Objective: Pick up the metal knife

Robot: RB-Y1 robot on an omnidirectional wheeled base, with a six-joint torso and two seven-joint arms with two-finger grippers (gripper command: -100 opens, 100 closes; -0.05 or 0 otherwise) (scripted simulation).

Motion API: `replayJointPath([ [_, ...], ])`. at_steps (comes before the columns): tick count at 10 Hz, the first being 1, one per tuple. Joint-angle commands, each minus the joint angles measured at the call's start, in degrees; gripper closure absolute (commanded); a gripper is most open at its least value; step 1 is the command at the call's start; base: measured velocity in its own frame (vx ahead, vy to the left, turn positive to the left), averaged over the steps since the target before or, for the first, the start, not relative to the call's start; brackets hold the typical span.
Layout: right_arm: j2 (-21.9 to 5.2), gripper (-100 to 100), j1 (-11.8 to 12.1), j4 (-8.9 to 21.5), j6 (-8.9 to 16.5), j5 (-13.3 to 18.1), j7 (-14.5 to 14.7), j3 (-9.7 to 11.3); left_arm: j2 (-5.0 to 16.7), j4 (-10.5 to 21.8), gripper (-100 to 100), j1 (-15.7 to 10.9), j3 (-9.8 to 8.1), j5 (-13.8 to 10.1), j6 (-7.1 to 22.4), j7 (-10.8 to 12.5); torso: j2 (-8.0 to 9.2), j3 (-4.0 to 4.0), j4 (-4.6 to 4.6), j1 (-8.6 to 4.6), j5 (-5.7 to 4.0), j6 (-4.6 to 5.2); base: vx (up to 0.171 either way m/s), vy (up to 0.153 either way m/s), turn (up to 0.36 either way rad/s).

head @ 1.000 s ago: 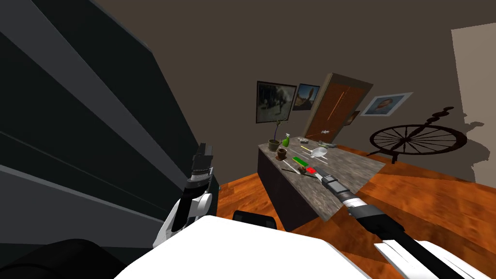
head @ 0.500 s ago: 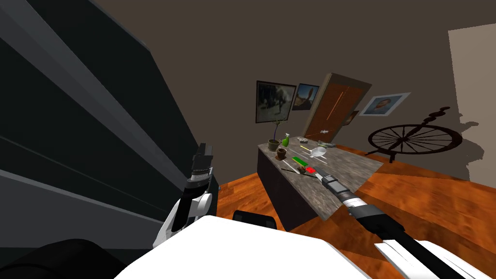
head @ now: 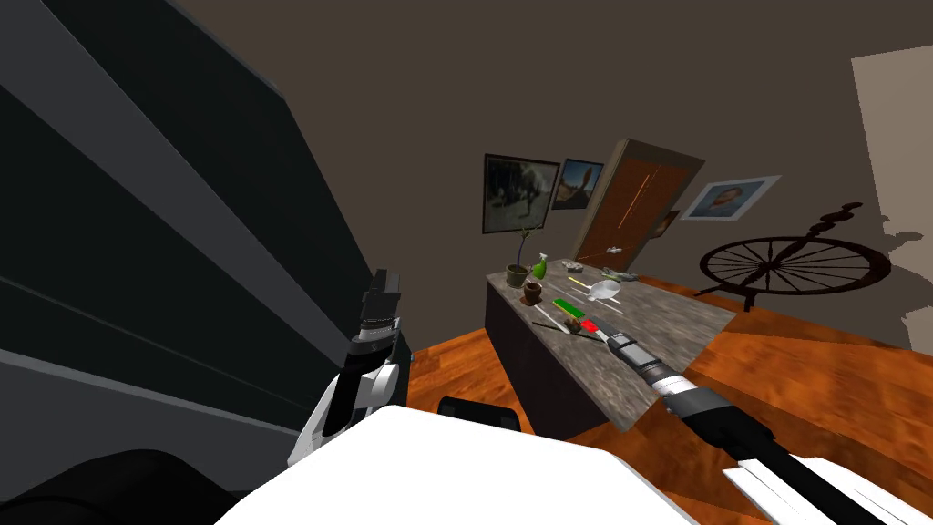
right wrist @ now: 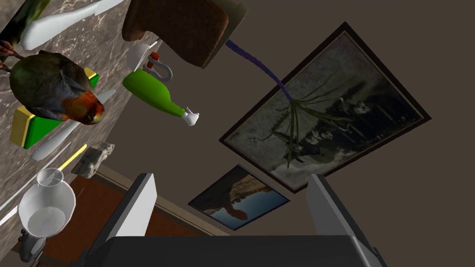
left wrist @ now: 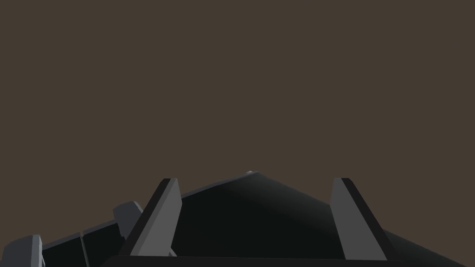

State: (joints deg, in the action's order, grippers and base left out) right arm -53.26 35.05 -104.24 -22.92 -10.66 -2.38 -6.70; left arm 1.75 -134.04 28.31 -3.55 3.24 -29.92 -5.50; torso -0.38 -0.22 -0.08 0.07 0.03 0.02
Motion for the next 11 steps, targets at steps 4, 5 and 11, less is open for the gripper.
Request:
replayJointPath([
  [4,-6.0,-100,2.9,0.7,-0.2,2.6,0.0,0.4,0.0,0.0,0,0.0,0.00,0.0,0.0,0.0,-0.02,-0.02,-0.01,0.04,0.01,0.00,0.129,0.023,0.017],
  [5,-7.5,-100,3.7,0.9,-0.3,3.2,0.0,0.5,0.0,0.0,0,0.0,0.00,0.0,0.0,0.0,-0.06,-0.04,-0.02,0.07,0.01,0.00,0.152,0.001,0.011],
  [11,-17.3,-100,8.6,2.2,-0.7,7.0,-0.1,1.2,0.0,0.0,0,0.0,0.00,0.0,0.0,0.0,-0.17,-0.11,-0.05,-0.05,-0.01,-0.01,0.162,0.010,0.019],
])
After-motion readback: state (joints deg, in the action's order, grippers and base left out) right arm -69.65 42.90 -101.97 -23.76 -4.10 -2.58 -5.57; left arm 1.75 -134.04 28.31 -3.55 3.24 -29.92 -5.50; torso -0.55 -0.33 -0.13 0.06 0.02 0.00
